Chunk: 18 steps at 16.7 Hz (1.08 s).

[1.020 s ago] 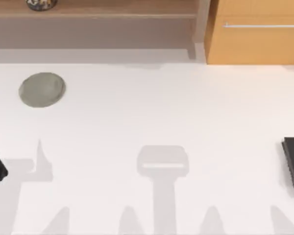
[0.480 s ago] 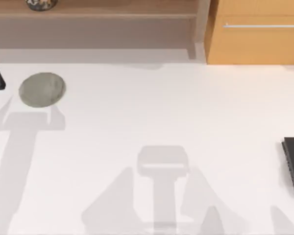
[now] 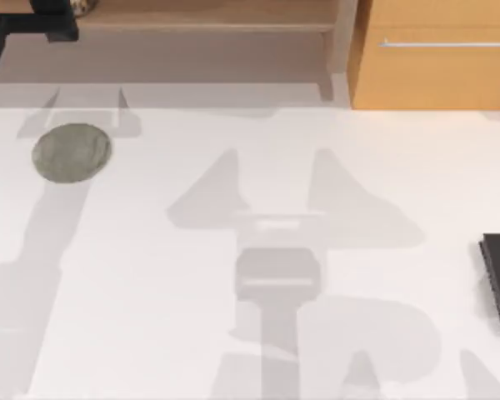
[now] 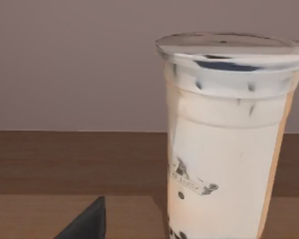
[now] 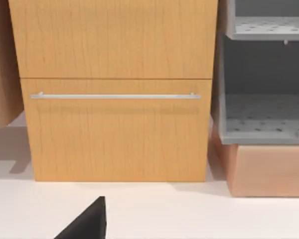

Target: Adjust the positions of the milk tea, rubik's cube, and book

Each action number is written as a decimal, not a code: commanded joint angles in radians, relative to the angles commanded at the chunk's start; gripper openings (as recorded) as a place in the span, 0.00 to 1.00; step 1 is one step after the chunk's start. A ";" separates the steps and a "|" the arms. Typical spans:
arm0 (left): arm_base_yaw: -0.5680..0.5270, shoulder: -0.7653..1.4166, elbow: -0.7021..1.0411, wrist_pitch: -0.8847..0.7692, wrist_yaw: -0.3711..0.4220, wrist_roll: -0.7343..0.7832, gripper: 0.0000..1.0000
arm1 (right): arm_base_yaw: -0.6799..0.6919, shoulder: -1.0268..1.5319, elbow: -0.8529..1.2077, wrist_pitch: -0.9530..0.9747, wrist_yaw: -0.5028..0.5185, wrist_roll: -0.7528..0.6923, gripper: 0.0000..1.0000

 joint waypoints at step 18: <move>-0.013 0.424 0.339 0.081 -0.004 -0.001 1.00 | 0.000 0.000 0.000 0.000 0.000 0.000 1.00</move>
